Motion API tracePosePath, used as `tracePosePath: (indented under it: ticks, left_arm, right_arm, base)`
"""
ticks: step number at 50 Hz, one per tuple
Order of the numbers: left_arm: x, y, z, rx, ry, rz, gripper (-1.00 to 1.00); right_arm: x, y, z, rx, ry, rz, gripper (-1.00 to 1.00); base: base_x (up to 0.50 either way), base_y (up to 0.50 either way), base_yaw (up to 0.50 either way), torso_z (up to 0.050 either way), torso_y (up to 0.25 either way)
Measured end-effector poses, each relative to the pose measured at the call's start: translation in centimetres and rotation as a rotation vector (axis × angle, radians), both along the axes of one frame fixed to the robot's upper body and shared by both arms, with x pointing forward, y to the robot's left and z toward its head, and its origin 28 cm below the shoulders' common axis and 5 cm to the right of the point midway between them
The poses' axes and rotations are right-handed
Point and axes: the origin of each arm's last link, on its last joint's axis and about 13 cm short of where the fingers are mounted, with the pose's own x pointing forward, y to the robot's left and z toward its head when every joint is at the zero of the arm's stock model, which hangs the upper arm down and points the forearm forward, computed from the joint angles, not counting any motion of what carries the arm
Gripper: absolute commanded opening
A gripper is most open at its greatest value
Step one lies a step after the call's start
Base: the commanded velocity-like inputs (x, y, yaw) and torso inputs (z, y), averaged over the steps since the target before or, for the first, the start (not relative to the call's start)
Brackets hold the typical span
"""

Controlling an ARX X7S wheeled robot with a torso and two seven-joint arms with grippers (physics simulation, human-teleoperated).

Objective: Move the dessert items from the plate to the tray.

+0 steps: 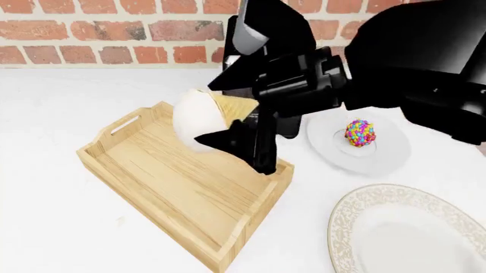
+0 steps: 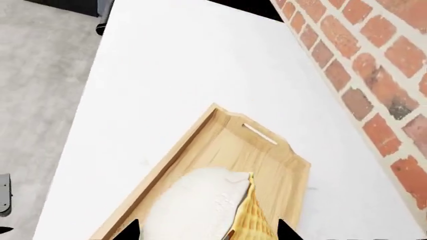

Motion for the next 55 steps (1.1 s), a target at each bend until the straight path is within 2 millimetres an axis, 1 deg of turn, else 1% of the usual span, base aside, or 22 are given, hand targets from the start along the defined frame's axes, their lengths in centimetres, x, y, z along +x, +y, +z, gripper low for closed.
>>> tracePosePath:
  ticks: [9,22,29,37,45,55]
  left_arm:
    - [0.0,0.0,0.0,-0.001,-0.002,0.002,1.00]
    - [0.0,0.0,0.0,-0.004,-0.008,0.004,1.00]
    - [0.0,0.0,0.0,-0.006,-0.011,0.008,1.00]
    - [0.0,0.0,0.0,-0.008,-0.015,0.013,1.00]
    - [0.0,0.0,0.0,-0.009,-0.017,0.017,1.00]
    - [0.0,0.0,0.0,-0.010,-0.019,0.023,1.00]
  right_arm:
    - [1.2,3.0,-0.8,-0.012,0.012,0.075,-1.00]
    - [1.9,5.4,-2.6,-0.046,0.030,0.145,-1.00]
    - [2.3,6.0,-3.2,-0.058,0.030,0.160,-1.00]
    - [2.8,6.0,-3.3,-0.058,0.016,0.150,-1.00]
    - [3.3,6.2,-3.4,-0.036,-0.013,0.136,-1.00]
    - [3.9,6.6,-4.0,0.001,-0.059,0.131,-1.00]
  base:
    - [0.00,0.00,0.00,0.000,0.000]
    - [0.00,0.00,0.00,0.000,0.000]
    - [0.00,0.00,0.00,0.000,0.000]
    - [0.00,0.00,0.00,0.000,0.000]
    - [0.00,0.00,0.00,0.000,0.000]
    - [0.00,0.00,0.00,0.000,0.000]
